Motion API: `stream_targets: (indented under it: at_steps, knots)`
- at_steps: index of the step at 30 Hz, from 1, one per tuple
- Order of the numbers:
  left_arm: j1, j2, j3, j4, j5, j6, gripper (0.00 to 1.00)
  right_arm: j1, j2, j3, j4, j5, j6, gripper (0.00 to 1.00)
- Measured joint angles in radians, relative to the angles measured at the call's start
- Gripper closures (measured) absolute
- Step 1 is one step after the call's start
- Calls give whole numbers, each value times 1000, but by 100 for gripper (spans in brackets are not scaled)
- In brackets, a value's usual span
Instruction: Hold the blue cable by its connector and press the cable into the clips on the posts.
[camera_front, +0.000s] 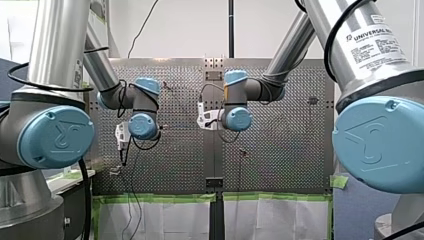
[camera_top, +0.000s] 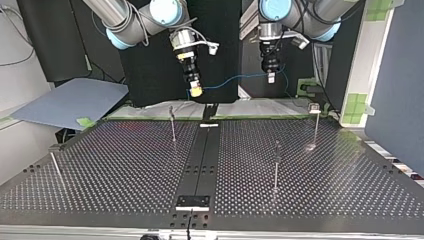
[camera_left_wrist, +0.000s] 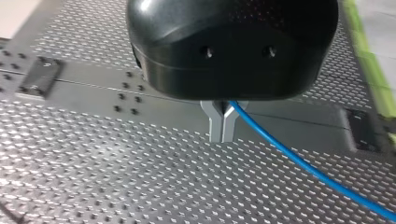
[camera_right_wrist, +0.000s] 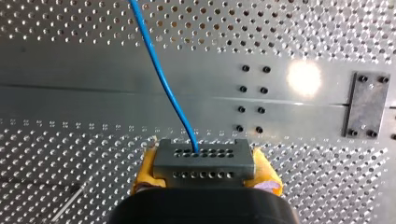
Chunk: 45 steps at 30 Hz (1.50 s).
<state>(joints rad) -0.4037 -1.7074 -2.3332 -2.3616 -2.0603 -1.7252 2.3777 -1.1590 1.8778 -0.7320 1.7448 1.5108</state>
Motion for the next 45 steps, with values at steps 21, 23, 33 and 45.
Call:
stream_targets:
  at_steps: [21,23,33,45]
  knots:
    - [75,176,144,-181,80,-10,100,17,-2,-158,123,-42,-23,100]
    - [90,183,145,-197,92,-5,100,18,-2,-171,132,-47,-22,100]
    - [177,195,146,-287,131,11,100,24,0,-238,172,-65,-12,100]
    - [205,202,187,-396,139,-32,100,39,0,-279,203,-73,-6,100]
